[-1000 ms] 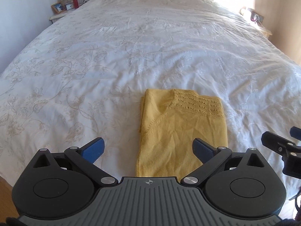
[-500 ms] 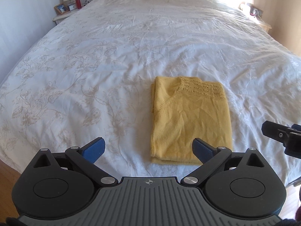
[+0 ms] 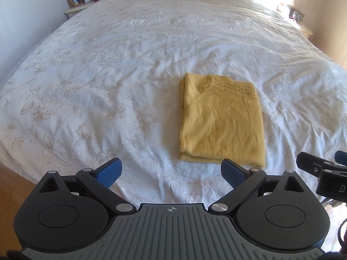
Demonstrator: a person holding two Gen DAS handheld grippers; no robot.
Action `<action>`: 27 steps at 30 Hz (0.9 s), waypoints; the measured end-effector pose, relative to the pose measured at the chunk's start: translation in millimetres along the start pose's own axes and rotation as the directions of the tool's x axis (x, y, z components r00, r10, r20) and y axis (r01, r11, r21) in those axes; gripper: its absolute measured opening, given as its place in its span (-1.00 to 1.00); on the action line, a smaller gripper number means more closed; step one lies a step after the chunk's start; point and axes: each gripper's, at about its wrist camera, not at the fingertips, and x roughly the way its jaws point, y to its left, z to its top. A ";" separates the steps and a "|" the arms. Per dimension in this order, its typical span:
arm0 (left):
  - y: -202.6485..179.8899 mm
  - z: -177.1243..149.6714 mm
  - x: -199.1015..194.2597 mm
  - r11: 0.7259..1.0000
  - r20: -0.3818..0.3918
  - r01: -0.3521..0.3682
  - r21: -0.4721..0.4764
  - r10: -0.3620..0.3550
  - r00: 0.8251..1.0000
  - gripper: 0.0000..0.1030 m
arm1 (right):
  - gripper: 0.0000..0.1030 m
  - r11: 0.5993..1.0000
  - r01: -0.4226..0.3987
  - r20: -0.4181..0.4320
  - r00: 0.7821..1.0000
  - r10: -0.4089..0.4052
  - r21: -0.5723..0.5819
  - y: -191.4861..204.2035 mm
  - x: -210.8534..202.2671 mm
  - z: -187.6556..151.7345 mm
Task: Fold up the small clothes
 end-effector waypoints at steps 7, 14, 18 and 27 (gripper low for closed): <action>6.9 -12.7 -11.1 1.000 0.002 0.029 0.006 -0.029 1.000 0.93 | 0.98 1.000 -0.006 0.024 1.000 0.005 0.030 3.8 -17.2 -9.7; 13.6 -21.1 -20.2 1.000 0.012 0.019 0.014 -0.019 1.000 0.93 | 0.98 1.000 -0.018 0.030 0.999 0.017 0.021 14.0 -26.0 -17.7; 20.9 -23.4 -22.8 1.000 0.013 0.019 0.002 -0.019 1.000 0.93 | 0.98 1.000 -0.025 0.033 0.999 0.025 0.011 20.4 -28.8 -19.4; 27.8 -27.5 -24.2 0.999 0.014 0.033 -0.004 -0.033 0.999 0.93 | 0.98 0.999 -0.029 0.044 0.999 0.028 0.017 26.2 -33.3 -21.7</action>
